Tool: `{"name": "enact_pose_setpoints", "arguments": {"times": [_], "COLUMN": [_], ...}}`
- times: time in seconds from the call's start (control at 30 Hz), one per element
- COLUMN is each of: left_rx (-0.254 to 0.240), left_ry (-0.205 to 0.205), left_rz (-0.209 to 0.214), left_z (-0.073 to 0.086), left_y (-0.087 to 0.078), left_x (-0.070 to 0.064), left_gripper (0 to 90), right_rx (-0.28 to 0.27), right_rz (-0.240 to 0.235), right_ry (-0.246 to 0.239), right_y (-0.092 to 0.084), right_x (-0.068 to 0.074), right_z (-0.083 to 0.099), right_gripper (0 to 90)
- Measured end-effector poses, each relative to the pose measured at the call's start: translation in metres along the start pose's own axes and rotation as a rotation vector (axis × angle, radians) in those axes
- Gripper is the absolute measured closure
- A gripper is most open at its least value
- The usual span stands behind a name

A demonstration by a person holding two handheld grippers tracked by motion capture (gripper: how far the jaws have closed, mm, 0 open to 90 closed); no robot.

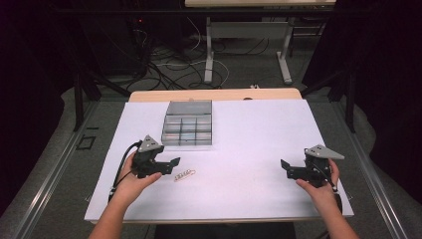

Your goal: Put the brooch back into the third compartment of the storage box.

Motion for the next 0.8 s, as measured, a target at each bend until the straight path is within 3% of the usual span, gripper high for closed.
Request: {"name": "enact_pose_setpoints", "arguments": {"times": [0.2,0.47,0.57,0.7,0.8], "left_rx": [0.025,0.106,0.129,0.173,0.188], "left_ry": [0.023,0.091,0.103,0.114,0.136], "left_rz": [0.013,0.032,0.038,0.077,0.070], "left_z": [-0.004,-0.010,-0.012,-0.014,-0.013], "left_y": [0.005,0.013,0.016,0.019,0.022], "left_x": [-0.003,-0.011,-0.014,-0.017,-0.019], "left_gripper": [26.9,29.5,29.9,34.2,34.9], "right_rx": [0.007,0.015,0.016,0.015,0.016], "right_rz": [0.007,0.003,0.006,0.017,0.018], "right_ry": [0.011,0.006,0.005,0.025,0.020], "right_y": [0.000,0.004,0.003,0.004,0.004], "right_x": [-0.002,0.000,0.000,-0.001,-0.002], "right_z": [0.001,0.002,0.002,0.003,0.003], "right_gripper": [2.4,2.4,2.4,2.5,2.5]}}
Point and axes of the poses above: each handheld gripper's, and its own axes: y roughly forward along the jaws, z roughly out of its underside, x roughly to its left, the point moved 3 cm from there along y, roughly forward along the jaws, and after that the axes turned 3 degrees about -z, right-handed, at the moved point
